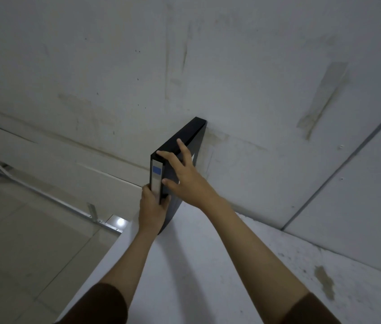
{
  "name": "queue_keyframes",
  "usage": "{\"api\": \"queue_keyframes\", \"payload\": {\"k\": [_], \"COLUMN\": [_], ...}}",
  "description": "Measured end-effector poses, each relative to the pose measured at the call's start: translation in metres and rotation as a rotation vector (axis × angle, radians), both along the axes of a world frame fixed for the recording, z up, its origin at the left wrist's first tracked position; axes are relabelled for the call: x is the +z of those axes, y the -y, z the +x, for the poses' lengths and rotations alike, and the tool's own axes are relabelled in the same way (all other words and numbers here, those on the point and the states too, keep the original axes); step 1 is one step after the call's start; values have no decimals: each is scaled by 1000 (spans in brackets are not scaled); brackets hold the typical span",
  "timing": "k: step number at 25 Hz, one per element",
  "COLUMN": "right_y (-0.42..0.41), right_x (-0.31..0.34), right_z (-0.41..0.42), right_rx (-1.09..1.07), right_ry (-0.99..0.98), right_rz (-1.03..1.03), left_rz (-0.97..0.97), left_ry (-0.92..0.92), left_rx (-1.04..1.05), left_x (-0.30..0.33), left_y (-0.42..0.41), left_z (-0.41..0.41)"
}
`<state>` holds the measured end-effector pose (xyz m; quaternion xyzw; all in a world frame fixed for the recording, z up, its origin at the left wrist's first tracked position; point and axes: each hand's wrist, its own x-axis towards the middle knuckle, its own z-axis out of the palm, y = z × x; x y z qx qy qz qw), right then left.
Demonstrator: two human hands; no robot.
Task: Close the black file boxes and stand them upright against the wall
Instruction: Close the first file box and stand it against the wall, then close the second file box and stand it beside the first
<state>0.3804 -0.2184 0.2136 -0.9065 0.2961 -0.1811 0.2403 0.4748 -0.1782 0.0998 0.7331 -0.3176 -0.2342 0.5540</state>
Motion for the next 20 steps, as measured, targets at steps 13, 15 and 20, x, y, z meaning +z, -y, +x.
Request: {"api": "queue_keyframes", "payload": {"k": [13, 15, 20], "right_y": [-57, -67, -98], "right_x": [32, 33, 29], "right_z": [-102, -136, -250], "right_rx": [-112, -137, -175], "right_ry": [183, 190, 125], "right_rz": [86, 83, 73], "left_rz": [-305, -302, -256], "left_ry": [376, 385, 344], "left_rx": [184, 99, -137], "left_x": [83, 89, 88], "left_y": [-57, -70, -101], "left_z": [-61, -89, -190]}}
